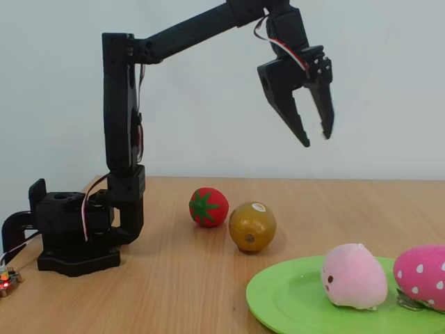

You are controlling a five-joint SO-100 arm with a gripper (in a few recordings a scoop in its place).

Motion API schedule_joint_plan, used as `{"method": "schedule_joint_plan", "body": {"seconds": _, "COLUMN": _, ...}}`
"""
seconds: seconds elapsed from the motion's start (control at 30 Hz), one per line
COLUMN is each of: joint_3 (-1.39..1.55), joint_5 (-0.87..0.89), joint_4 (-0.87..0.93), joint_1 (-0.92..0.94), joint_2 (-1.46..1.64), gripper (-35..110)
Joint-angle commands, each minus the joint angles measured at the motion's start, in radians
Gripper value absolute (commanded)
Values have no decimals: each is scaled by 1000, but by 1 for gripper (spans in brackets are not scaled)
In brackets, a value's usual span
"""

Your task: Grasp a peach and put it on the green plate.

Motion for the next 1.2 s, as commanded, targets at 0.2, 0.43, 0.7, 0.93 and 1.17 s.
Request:
{"method": "schedule_joint_plan", "body": {"seconds": 0.2, "joint_3": 195, "joint_5": 5, "joint_4": -141, "joint_1": -34, "joint_2": 207, "gripper": -1}}
{"method": "schedule_joint_plan", "body": {"seconds": 0.43, "joint_3": 449, "joint_5": 51, "joint_4": -354, "joint_1": -48, "joint_2": 374, "gripper": -8}}
{"method": "schedule_joint_plan", "body": {"seconds": 0.7, "joint_3": 747, "joint_5": 173, "joint_4": -549, "joint_1": -52, "joint_2": 575, "gripper": -8}}
{"method": "schedule_joint_plan", "body": {"seconds": 0.93, "joint_3": 1218, "joint_5": 189, "joint_4": -848, "joint_1": -69, "joint_2": 917, "gripper": -8}}
{"method": "schedule_joint_plan", "body": {"seconds": 1.17, "joint_3": 1560, "joint_5": 138, "joint_4": -951, "joint_1": -67, "joint_2": 1232, "gripper": -8}}
